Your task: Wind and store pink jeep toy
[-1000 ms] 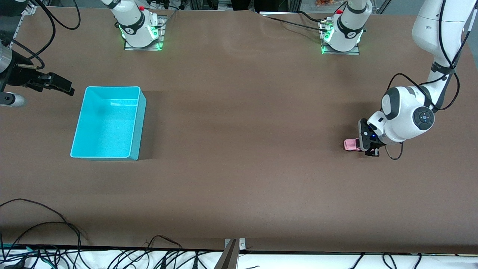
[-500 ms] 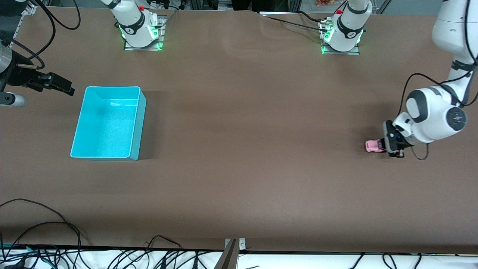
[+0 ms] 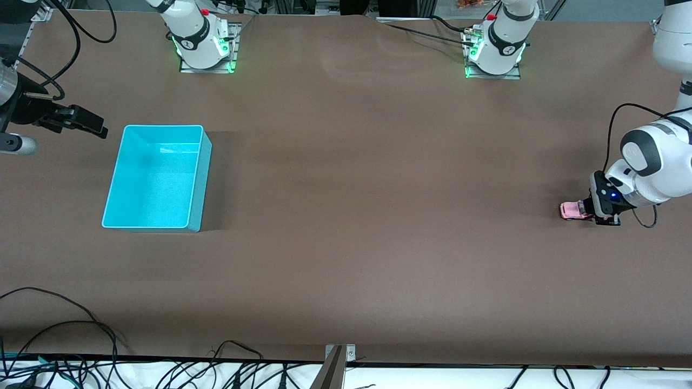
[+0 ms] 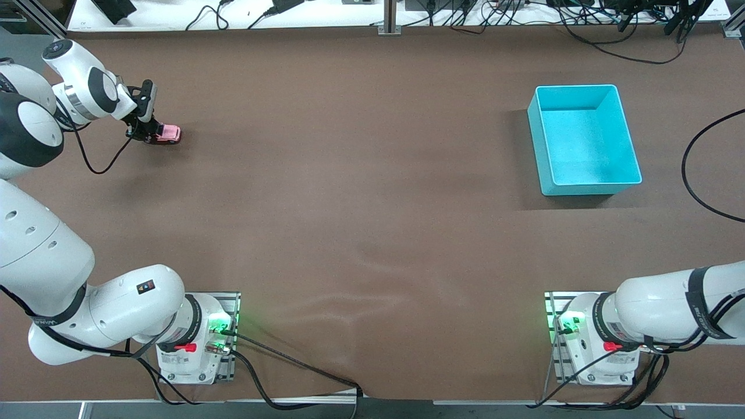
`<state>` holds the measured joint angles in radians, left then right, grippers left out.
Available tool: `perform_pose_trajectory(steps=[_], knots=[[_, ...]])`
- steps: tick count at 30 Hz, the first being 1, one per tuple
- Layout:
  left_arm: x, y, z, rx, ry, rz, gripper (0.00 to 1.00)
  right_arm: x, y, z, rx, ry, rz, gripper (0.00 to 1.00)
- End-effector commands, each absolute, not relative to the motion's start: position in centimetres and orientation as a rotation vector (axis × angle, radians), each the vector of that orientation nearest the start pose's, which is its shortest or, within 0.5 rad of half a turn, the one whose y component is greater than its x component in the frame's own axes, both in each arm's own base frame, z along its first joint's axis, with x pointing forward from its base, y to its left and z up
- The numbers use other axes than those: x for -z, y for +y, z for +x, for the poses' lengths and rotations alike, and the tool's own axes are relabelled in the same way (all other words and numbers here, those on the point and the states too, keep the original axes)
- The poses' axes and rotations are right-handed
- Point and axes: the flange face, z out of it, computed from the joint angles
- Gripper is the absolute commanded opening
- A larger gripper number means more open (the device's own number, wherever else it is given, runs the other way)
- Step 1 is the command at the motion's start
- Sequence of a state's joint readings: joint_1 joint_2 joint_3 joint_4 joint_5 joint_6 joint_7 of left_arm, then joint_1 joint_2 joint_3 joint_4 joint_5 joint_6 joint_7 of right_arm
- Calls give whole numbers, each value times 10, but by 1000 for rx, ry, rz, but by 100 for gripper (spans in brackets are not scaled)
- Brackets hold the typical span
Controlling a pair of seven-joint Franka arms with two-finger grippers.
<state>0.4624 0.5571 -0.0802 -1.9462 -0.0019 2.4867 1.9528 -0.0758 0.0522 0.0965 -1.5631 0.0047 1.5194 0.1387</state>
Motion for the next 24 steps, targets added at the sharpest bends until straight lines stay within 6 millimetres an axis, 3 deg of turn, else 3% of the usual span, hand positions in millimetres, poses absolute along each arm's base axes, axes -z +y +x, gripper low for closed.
perform_pose_trajectory(steps=[1, 2, 3, 4, 5, 6, 10, 15, 20, 21, 24], knots=[[-153, 238, 566, 3, 2303, -2250, 13, -599, 11, 559, -155, 172, -3116, 100], [-153, 237, 566, 2, 2306, -2249, 16, -599, 11, 559, -155, 172, -3116, 100], [-156, 237, 568, 3, 2306, -2247, 26, -600, 12, 559, -153, 167, -3116, 100], [-158, 238, 570, 3, 2308, -2245, 45, -600, 11, 559, -153, 169, -3116, 100], [-160, 239, 572, 3, 2311, -2249, 81, -599, 12, 559, -155, 167, -3115, 100], [-164, 239, 574, 1, 2316, -2250, 100, -600, 11, 559, -153, 169, -3116, 100], [-183, 231, 590, -21, 2360, -2256, 100, -600, 11, 559, -153, 169, -3116, 100], [-224, 220, 607, -72, 2379, -2312, 100, -600, 12, 559, -153, 169, -3115, 100], [-261, 207, 603, -157, 2283, -2472, 100, -600, 12, 559, -153, 169, -3115, 100], [-285, 194, 600, -214, 2176, -2586, 100, -599, 12, 559, -155, 169, -3115, 100], [-297, 190, 600, -225, 2118, -2621, 100, -600, 11, 559, -153, 169, -3116, 100]])
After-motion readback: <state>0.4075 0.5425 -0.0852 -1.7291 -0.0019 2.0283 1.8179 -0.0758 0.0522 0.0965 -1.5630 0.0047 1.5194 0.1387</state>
